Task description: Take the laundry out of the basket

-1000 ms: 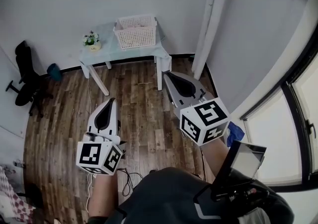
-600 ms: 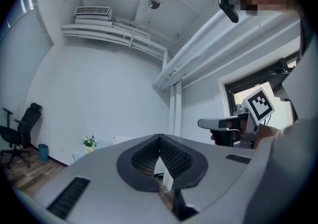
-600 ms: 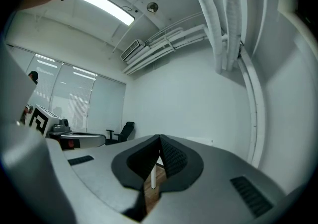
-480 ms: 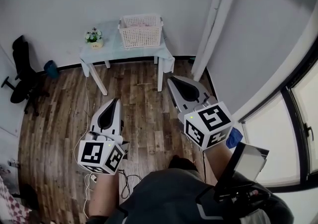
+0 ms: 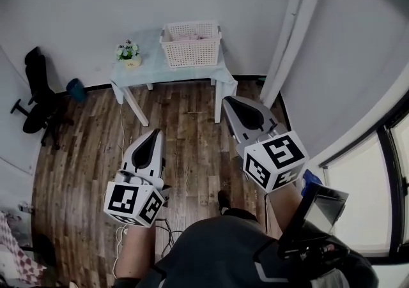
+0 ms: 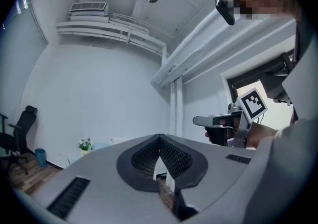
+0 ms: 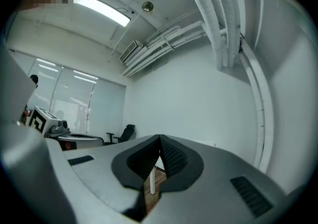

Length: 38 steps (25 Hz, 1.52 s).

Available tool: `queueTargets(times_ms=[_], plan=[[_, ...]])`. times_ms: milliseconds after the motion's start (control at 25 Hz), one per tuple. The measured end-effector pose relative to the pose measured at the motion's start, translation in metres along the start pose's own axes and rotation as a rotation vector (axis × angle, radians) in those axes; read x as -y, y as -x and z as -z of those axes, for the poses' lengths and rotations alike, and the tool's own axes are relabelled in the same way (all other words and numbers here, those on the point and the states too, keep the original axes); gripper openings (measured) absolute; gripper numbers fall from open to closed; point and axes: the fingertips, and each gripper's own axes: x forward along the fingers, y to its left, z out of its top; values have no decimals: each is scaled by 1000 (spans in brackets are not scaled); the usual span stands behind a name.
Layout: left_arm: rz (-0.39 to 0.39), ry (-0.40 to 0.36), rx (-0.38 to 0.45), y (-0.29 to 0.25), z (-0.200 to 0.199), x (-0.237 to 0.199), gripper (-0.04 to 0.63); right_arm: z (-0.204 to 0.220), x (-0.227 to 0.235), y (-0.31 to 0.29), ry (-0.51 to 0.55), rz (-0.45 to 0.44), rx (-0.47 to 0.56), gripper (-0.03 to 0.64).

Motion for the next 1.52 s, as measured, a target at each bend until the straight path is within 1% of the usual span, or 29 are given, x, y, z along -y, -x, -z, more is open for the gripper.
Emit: queueTargets(times_ms=[200, 400, 480, 600, 680, 800, 920, 1000, 1120, 1280, 1520], plan=[[-12, -13, -28, -59, 0, -1, 9, 1, 46, -27, -11, -18, 10, 12], [-20, -37, -53, -118, 2, 4, 9, 2, 119, -51, -46, 5, 25, 12], [-24, -40, -65, -139, 5, 7, 9, 4, 141, -58, -66, -1, 33, 12], [-35, -36, -82, -168, 8, 9, 9, 8, 166, -69, -75, -33, 26, 12], [-28, -38, -82, -184, 9, 14, 9, 12, 180, -76, -79, -55, 18, 12], [-18, -47, -102, -203, 18, 19, 9, 20, 202, -87, -98, -57, 18, 12], [-40, -49, -132, -214, 26, 7, 9, 28, 213, -103, -113, -54, 18, 12], [-62, -39, -129, -220, 27, -4, 9, 29, 215, -113, -96, -69, 17, 12], [-73, -49, -126, -231, 23, -17, 9, 30, 217, -127, -83, -79, 20, 12], [-67, -36, -110, -244, 28, -42, 9, 38, 216, -154, -78, -74, 15, 12], [-35, -15, -72, -268, 27, -87, 9, 35, 212, -204, -24, -57, 5, 14]])
